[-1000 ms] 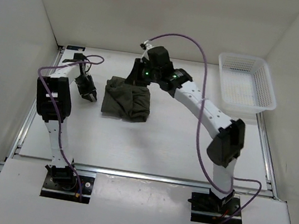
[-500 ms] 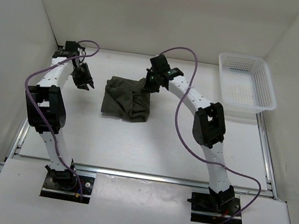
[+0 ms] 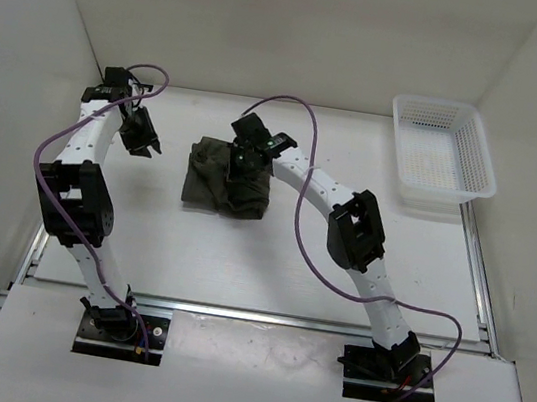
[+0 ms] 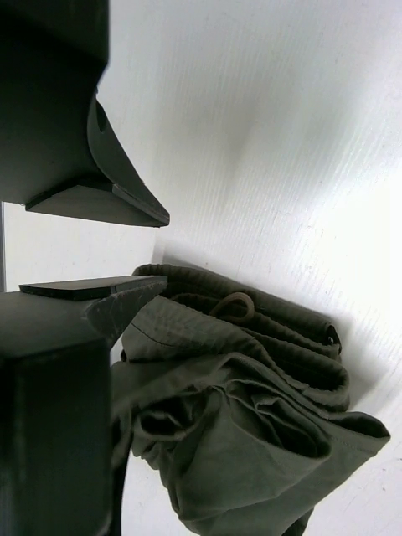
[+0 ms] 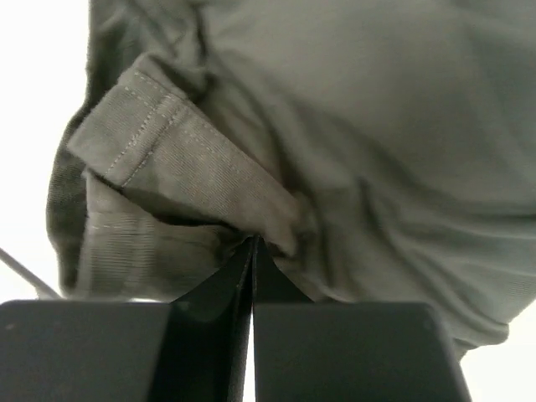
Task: Fold and stack the shorts
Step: Fold the shorts
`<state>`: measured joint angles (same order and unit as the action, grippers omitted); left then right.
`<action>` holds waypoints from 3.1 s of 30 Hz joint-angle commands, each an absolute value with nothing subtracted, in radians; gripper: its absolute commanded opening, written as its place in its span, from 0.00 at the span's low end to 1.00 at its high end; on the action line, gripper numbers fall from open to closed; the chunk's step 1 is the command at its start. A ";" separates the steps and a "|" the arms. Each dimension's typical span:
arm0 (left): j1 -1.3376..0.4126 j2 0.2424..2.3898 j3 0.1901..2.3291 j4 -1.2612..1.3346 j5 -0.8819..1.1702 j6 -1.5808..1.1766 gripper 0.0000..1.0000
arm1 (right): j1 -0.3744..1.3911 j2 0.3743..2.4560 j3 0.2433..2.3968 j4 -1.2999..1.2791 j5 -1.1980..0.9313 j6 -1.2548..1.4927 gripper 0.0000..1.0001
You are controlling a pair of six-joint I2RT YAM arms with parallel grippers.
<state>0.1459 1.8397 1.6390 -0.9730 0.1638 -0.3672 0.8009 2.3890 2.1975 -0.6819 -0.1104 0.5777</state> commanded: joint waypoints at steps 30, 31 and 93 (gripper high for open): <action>-0.104 1.999 1.787 -0.943 0.447 -0.344 0.19 | 0.615 2.427 2.301 -0.630 -0.416 0.397 0.00; -0.104 2.035 1.796 -0.943 0.428 -0.333 0.19 | 0.604 2.469 2.321 -0.630 -0.416 0.412 0.00; -0.146 2.306 2.272 -0.977 0.238 -0.422 0.13 | 0.675 1.924 1.512 -0.474 -0.002 0.506 0.23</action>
<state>-0.1524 2.4145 2.2261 -0.9676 0.2474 -0.4133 0.6785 2.0373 1.4570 -0.4030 -0.0940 0.5205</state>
